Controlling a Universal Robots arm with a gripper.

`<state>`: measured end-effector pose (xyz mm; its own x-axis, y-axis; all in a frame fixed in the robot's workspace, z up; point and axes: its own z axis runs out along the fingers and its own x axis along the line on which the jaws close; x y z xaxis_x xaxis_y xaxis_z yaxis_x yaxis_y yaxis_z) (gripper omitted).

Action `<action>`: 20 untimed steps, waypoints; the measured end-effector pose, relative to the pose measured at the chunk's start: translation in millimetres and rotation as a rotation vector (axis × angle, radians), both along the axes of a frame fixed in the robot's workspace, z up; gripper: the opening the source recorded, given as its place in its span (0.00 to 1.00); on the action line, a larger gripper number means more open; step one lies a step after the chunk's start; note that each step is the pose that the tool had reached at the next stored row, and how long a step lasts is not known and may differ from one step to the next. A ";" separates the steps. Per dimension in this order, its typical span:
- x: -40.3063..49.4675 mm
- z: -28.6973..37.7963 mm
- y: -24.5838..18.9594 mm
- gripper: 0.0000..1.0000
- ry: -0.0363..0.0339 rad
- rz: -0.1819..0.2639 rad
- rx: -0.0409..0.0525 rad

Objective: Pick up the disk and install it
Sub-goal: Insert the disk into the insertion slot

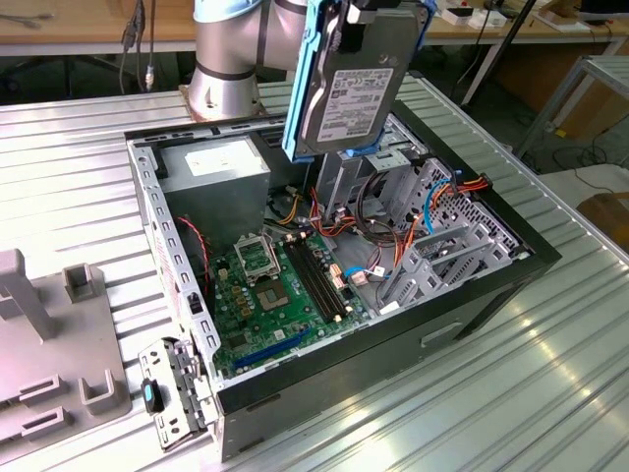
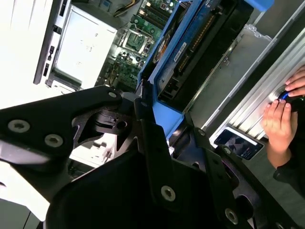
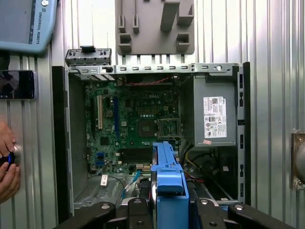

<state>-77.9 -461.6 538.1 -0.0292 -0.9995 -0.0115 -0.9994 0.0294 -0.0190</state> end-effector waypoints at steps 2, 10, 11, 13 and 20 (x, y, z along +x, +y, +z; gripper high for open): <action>0.0 -0.4 -8.4 0.37 0.0001 0.000 -0.0006; 0.1 -3.5 -32.0 0.37 -0.0004 0.000 -0.0015; 0.8 -4.2 -33.1 0.37 -0.0021 0.003 -0.0012; 2.4 -4.9 -33.3 0.37 -0.0049 0.009 -0.0012; 3.3 -5.8 -33.6 0.37 -0.0397 0.037 -0.0015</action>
<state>-74.6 -495.2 532.3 0.0079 -0.9999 -0.0104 -0.9983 -0.0073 -0.0587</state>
